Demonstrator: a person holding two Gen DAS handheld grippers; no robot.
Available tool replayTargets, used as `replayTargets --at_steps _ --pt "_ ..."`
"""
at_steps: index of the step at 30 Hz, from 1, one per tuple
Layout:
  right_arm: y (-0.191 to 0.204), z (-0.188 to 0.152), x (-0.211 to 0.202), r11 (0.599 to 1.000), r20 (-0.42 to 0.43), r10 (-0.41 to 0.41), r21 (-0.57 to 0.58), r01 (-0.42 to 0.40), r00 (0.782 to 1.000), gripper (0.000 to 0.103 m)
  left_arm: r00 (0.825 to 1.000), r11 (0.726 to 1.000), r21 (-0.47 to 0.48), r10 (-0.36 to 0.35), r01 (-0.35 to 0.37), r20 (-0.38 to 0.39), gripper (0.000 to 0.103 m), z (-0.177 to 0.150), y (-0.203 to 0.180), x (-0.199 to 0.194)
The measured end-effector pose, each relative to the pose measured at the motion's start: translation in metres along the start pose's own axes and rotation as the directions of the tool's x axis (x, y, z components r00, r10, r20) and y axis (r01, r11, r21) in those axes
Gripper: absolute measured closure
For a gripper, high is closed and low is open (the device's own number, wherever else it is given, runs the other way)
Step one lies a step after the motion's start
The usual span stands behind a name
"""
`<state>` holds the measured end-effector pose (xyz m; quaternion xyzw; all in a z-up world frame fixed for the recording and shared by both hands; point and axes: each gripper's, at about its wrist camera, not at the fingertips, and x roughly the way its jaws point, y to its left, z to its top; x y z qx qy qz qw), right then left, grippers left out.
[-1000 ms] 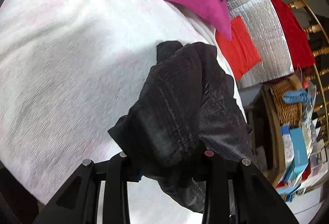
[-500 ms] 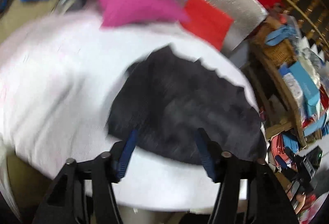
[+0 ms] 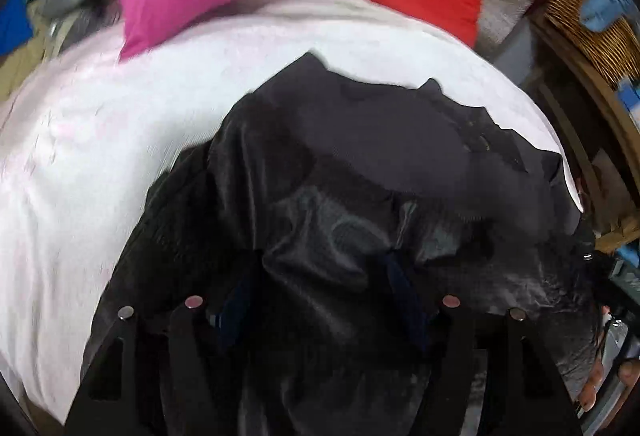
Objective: Fold large clothes
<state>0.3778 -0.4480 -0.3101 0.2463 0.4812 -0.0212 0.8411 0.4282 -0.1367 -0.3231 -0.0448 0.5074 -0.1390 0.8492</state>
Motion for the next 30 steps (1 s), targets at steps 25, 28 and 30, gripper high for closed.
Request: replayTargets --at_steps 25,28,30 --pt "-0.003 0.041 0.027 1.000 0.164 0.025 -0.021 -0.022 0.986 0.063 0.998 0.998 -0.057 -0.011 0.015 0.064 0.095 0.074 -0.006 0.051" --pt "-0.013 0.038 0.020 0.994 0.114 0.080 0.061 -0.087 0.990 0.025 0.996 0.994 -0.084 -0.066 0.071 0.053 0.095 0.075 0.000 0.038" --pt "-0.021 0.028 -0.002 0.989 0.138 0.101 0.092 -0.114 0.985 0.025 0.993 0.989 -0.102 -0.104 0.109 0.052 0.094 0.074 0.003 0.024"
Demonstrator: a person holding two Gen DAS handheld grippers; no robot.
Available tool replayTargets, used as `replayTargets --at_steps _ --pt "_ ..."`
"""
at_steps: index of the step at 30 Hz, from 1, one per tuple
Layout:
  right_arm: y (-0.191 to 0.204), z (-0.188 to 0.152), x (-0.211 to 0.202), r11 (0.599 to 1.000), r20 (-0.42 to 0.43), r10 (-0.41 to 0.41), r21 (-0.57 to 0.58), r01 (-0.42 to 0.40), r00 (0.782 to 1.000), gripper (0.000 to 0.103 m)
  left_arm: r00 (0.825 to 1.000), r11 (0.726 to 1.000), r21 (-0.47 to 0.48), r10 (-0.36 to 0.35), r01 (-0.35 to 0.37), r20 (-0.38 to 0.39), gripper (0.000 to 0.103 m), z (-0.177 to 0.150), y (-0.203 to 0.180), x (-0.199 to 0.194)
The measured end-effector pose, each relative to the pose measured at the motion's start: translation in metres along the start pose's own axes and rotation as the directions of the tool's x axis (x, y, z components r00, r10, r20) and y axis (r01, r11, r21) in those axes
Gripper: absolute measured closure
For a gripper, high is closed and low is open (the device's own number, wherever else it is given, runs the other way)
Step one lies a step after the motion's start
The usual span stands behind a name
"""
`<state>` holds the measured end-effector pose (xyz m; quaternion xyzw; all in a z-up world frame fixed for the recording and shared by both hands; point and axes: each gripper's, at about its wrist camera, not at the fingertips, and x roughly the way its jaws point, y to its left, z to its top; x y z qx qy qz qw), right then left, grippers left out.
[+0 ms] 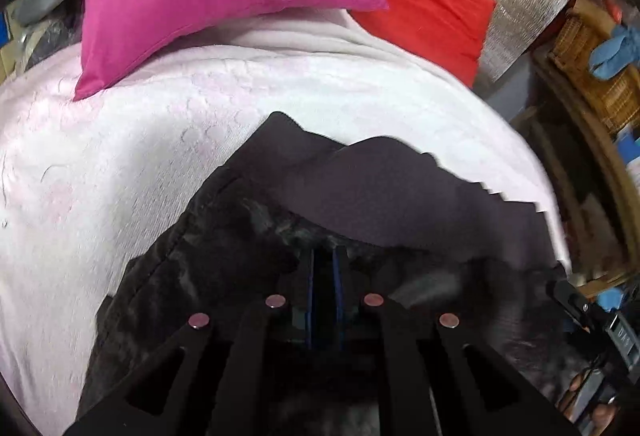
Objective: Fold large clothes
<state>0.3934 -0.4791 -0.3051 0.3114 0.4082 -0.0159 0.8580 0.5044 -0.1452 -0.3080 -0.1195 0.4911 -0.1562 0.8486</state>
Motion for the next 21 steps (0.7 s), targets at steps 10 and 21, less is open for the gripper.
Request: replayTargets --at_steps 10,21 --pt "-0.063 -0.031 -0.116 0.983 0.211 -0.182 0.070 0.171 0.960 0.025 0.986 0.988 0.075 0.129 -0.137 0.105 0.041 -0.022 0.027 -0.079" --pt "-0.090 -0.064 -0.096 0.936 0.070 -0.349 0.062 0.345 0.934 0.074 0.989 0.990 -0.018 0.139 -0.140 -0.044 0.067 -0.043 0.077 -0.049"
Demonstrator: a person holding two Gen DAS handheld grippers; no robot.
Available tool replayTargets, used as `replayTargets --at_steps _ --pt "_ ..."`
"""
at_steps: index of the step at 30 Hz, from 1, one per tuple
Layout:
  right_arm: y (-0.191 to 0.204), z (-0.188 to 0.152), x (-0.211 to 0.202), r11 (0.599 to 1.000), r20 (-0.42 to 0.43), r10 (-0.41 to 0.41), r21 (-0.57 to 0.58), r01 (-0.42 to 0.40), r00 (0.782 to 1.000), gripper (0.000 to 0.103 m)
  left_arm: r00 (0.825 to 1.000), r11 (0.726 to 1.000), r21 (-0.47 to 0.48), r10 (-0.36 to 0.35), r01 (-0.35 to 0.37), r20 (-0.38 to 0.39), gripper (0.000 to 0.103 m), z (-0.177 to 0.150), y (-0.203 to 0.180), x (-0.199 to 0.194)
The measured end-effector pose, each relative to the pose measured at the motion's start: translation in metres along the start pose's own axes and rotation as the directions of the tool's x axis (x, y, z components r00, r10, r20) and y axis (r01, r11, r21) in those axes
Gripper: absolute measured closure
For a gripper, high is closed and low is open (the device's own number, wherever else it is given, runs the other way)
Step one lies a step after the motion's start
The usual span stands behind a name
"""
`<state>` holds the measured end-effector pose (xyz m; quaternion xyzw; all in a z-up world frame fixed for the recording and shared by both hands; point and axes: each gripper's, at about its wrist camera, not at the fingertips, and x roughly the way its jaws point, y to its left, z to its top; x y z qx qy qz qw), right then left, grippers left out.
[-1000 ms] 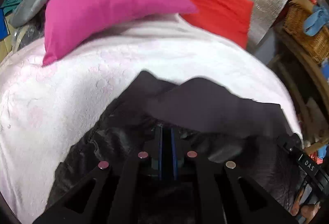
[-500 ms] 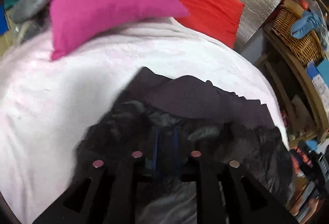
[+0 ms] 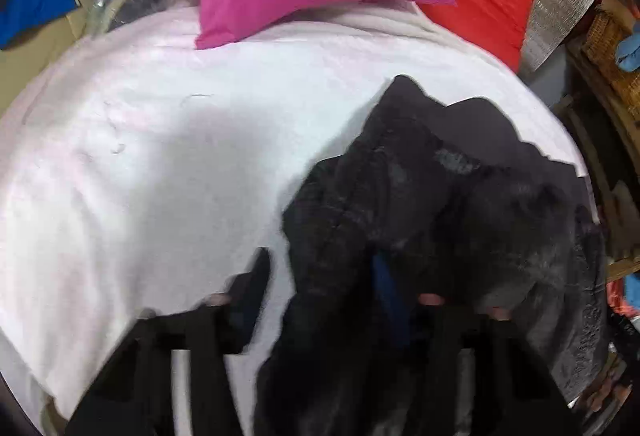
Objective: Fold large clothes
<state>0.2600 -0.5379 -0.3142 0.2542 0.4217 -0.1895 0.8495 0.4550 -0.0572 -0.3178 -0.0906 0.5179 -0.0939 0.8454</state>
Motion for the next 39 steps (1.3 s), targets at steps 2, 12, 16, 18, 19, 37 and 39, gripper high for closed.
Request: replayTargets --at_steps 2,12,16,18,19,37,39 --pt "-0.005 0.002 -0.009 0.999 0.031 0.014 0.040 -0.015 0.999 0.075 1.000 1.000 0.018 0.013 -0.013 0.026 0.069 0.003 -0.005 0.001" --pt "-0.017 0.004 -0.008 0.990 0.013 0.083 0.110 -0.084 0.996 0.063 0.992 0.993 0.040 0.105 -0.108 0.069 0.070 0.007 -0.015 0.001" --pt "-0.033 -0.007 -0.050 0.953 0.138 0.199 0.205 -0.225 0.970 0.021 0.984 0.999 -0.011 0.052 -0.051 0.172 0.069 -0.005 -0.004 -0.043" --pt "-0.038 -0.013 -0.071 0.921 0.188 0.288 0.213 -0.326 0.939 0.021 0.978 0.999 -0.040 0.011 -0.003 0.207 0.060 -0.020 0.004 -0.065" --pt "-0.040 -0.021 -0.078 0.897 0.185 0.343 0.227 -0.380 0.921 0.021 0.978 0.998 -0.059 -0.007 0.020 0.210 0.049 -0.027 0.008 -0.071" --pt "-0.066 -0.077 0.000 0.711 0.049 0.451 0.583 -0.392 0.891 0.022 0.984 0.953 -0.244 -0.180 0.178 0.013 0.037 -0.098 0.032 -0.053" --pt "-0.066 -0.076 0.011 0.710 0.055 0.419 0.602 -0.365 0.906 0.043 0.974 0.930 -0.298 -0.227 0.217 0.000 0.037 -0.094 0.039 -0.042"
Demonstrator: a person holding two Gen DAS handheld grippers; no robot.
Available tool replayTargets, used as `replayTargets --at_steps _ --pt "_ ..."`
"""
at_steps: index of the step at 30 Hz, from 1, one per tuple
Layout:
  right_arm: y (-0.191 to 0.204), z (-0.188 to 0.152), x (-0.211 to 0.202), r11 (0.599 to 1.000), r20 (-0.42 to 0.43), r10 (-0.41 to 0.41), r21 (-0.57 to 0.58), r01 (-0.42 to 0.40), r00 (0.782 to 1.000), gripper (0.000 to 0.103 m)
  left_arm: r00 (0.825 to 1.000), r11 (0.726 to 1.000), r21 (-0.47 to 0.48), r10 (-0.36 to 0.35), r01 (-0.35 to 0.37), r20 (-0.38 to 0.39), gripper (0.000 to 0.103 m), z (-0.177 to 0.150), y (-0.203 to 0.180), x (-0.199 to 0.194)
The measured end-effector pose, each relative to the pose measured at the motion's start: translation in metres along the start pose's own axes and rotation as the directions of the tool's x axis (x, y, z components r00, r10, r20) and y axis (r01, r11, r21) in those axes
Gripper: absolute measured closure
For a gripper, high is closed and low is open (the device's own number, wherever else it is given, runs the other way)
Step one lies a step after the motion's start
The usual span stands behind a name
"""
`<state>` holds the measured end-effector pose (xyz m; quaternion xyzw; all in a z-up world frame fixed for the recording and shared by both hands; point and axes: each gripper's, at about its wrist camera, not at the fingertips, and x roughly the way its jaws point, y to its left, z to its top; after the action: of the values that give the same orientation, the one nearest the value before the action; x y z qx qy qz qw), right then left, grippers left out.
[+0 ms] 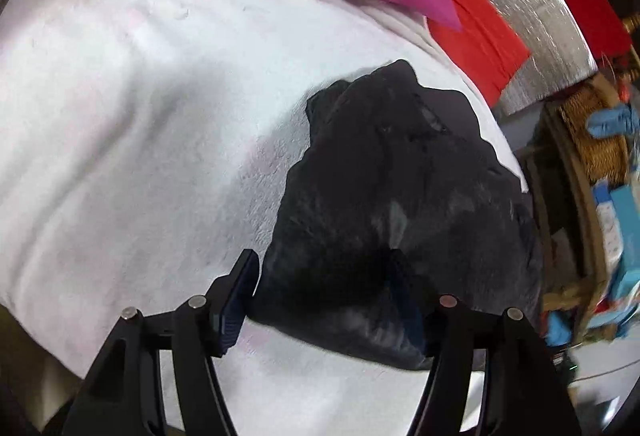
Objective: Fold large clothes
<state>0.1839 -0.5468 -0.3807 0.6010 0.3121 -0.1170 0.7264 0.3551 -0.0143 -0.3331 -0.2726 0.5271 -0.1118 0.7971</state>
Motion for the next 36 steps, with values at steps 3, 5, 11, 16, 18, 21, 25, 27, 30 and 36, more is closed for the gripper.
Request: replayTargets --at_steps 3,5,11,16,18,21,25,27,30,36 --pt "0.011 -0.003 0.000 0.998 0.048 -0.020 -0.056 0.023 0.999 0.060 0.999 0.999 -0.021 -0.039 0.040 0.016 0.044 0.009 0.001 0.008" --pt "0.031 -0.010 -0.009 0.986 0.111 -0.030 -0.158 0.048 0.993 0.066 0.998 0.999 0.019 -0.044 0.043 0.037 0.059 0.013 -0.009 0.010" --pt "0.051 -0.024 -0.021 0.959 0.211 -0.057 -0.260 0.112 0.976 0.066 0.998 0.996 0.091 0.008 -0.014 0.065 0.067 0.021 -0.021 0.020" --pt "0.034 -0.016 -0.009 0.986 0.117 -0.052 -0.154 0.070 0.992 0.062 0.998 0.997 0.073 0.014 -0.018 0.054 0.061 0.019 -0.012 0.016" --pt "0.034 -0.016 -0.015 0.985 0.107 -0.052 -0.161 0.069 0.993 0.049 0.992 0.986 0.138 0.075 -0.089 0.105 0.058 0.011 -0.019 0.005" --pt "0.026 -0.021 -0.034 0.982 0.097 -0.035 -0.182 0.052 0.995 0.024 0.965 0.939 0.265 0.167 -0.218 0.204 0.050 -0.007 -0.033 -0.014" --pt "0.026 -0.037 -0.038 0.973 0.040 -0.016 -0.230 0.025 0.999 0.023 0.918 0.870 0.359 0.220 -0.338 0.329 0.046 -0.027 -0.049 -0.031" --pt "0.028 -0.046 -0.027 0.973 -0.024 0.001 -0.232 -0.007 1.000 0.023 0.897 0.837 0.392 0.235 -0.382 0.374 0.046 -0.039 -0.055 -0.036" --pt "0.035 -0.060 -0.008 0.969 -0.101 0.004 -0.245 -0.029 0.995 0.023 0.882 0.792 0.441 0.245 -0.422 0.403 0.046 -0.054 -0.062 -0.035" --pt "0.052 -0.093 0.030 0.958 -0.190 0.001 -0.280 -0.055 0.982 0.023 0.880 0.759 0.488 0.235 -0.432 0.412 0.045 -0.068 -0.073 -0.028"
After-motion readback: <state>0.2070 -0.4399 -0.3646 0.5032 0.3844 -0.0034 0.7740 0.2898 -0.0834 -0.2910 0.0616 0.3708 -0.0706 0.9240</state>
